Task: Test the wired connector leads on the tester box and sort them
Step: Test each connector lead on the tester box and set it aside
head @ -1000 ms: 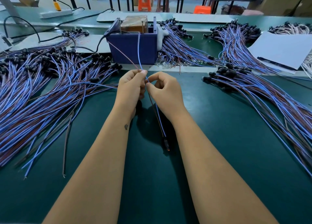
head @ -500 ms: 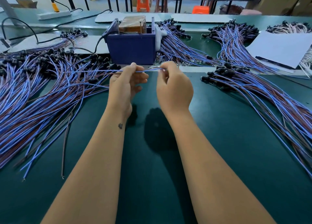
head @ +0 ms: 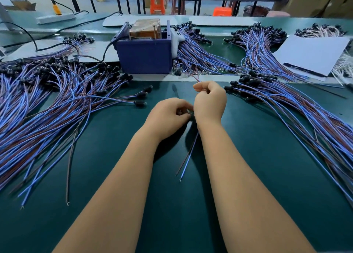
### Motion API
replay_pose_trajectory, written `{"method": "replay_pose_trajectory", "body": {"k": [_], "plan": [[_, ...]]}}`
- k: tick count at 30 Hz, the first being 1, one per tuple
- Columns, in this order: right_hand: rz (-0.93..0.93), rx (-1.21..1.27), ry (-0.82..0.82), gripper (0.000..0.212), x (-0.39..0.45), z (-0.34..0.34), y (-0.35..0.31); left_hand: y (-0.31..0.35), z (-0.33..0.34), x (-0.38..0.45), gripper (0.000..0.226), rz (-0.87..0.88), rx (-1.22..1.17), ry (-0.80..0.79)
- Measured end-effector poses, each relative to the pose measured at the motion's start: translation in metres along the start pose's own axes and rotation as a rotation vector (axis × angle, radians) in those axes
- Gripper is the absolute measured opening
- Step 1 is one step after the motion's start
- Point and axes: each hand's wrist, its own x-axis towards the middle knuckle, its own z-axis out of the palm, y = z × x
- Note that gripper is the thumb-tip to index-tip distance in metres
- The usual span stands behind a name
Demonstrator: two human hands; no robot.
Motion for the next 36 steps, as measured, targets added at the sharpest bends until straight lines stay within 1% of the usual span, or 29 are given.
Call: {"method": "replay_pose_trajectory", "body": {"k": [3,6,8,12,16,19,21,22,23,25,26,27,28,30,32,34,36], "plan": [[0.0,0.008,-0.019,0.038,0.0,-0.001,0.001,-0.004,-0.001,0.004,0.017,-0.1,-0.131,0.046],[0.025,0.027,-0.068,0.04,-0.001,-0.005,0.004,-0.004,-0.001,0.003,0.017,-0.123,-0.178,0.08],[0.04,0.048,-0.101,0.043,-0.001,-0.012,0.007,-0.005,-0.001,0.002,0.022,-0.142,-0.217,0.105],[0.025,-0.011,-0.073,0.044,0.01,-0.041,0.015,-0.004,-0.002,0.002,0.024,-0.186,-0.299,0.132],[0.013,-0.241,0.023,0.042,0.029,-0.084,0.021,-0.007,-0.004,0.001,0.025,-0.205,-0.374,0.176],[0.084,-0.529,0.128,0.042,0.038,-0.11,0.023,-0.008,-0.004,0.002,0.026,-0.21,-0.391,0.179],[0.141,-0.704,0.188,0.04,0.037,-0.113,0.019,-0.004,-0.003,0.003,0.028,-0.199,-0.431,0.208],[0.15,-0.739,0.204,0.039,0.035,-0.109,0.015,-0.001,-0.004,0.002,0.028,-0.199,-0.439,0.259],[0.134,-0.741,0.209,0.039,0.032,-0.102,0.01,0.0,-0.005,0.001,0.026,-0.212,-0.429,0.341],[0.04,-0.705,0.169,0.037,0.023,-0.078,0.0,0.001,-0.01,-0.003,0.021,-0.263,-0.352,0.576],[-0.013,-0.677,0.121,0.036,0.017,-0.063,-0.006,0.0,-0.013,-0.006,0.021,-0.292,-0.285,0.688],[-0.057,-0.643,0.055,0.034,0.011,-0.047,-0.012,-0.001,-0.017,-0.008,0.024,-0.325,-0.21,0.76],[-0.089,-0.606,-0.022,0.032,0.004,-0.031,-0.017,-0.004,-0.02,-0.01,0.027,-0.361,-0.139,0.779],[-0.112,-0.565,-0.171,0.029,-0.007,-0.003,-0.022,-0.009,-0.023,-0.009,0.034,-0.445,-0.028,0.701],[-0.066,-0.606,-0.255,0.029,-0.013,0.012,-0.019,-0.011,-0.023,-0.008,0.039,-0.524,0.028,0.606],[-0.007,-0.696,-0.233,0.032,-0.012,0.011,-0.012,-0.01,-0.023,-0.008,0.039,-0.545,0.069,0.553],[0.045,-0.768,-0.141,0.034,-0.006,0.0,-0.004,-0.01,-0.022,-0.007,0.039,-0.562,0.145,0.501]]}}
